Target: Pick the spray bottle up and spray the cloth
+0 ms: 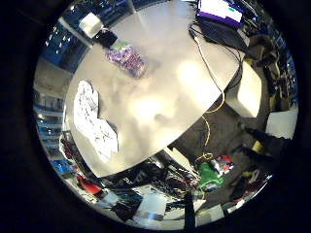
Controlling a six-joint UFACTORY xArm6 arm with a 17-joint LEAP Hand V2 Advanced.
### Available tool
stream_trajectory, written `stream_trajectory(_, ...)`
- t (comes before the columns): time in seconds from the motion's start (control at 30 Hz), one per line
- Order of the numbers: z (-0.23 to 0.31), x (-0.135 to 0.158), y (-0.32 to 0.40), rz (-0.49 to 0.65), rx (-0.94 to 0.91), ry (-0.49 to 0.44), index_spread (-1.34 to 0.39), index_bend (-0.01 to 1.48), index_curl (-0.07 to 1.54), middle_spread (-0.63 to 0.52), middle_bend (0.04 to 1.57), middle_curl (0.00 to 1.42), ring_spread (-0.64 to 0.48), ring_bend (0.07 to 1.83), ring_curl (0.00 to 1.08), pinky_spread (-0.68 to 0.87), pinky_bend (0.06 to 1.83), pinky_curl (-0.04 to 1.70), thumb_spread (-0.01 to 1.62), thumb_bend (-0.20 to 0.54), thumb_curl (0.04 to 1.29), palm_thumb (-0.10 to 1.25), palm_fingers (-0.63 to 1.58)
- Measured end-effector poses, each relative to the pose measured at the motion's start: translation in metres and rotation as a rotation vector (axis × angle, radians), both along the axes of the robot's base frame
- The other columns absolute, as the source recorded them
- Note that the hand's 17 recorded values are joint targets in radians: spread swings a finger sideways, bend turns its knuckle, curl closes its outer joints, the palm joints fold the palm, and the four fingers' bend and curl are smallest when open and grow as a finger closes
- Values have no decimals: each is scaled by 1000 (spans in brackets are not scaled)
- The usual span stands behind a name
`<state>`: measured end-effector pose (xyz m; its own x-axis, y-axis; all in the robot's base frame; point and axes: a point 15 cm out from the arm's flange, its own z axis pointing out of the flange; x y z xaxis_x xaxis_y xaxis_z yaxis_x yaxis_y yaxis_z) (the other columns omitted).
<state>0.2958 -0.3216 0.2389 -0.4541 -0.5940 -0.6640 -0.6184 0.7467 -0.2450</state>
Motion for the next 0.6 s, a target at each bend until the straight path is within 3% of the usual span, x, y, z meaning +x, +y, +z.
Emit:
stream_trajectory(0.33, -31, 6, -27, -44, 123, -147, -175, 141, 234, 137, 220, 347, 176, 360, 267, 393, 477, 336, 1018, -26, 288, 454, 40)
stream_trajectory(0.6, -61, 19, -23, -27, 179, -161, -180, 145, 238, 129, 216, 347, 173, 367, 267, 389, 490, 329, 1028, -25, 289, 460, 26)
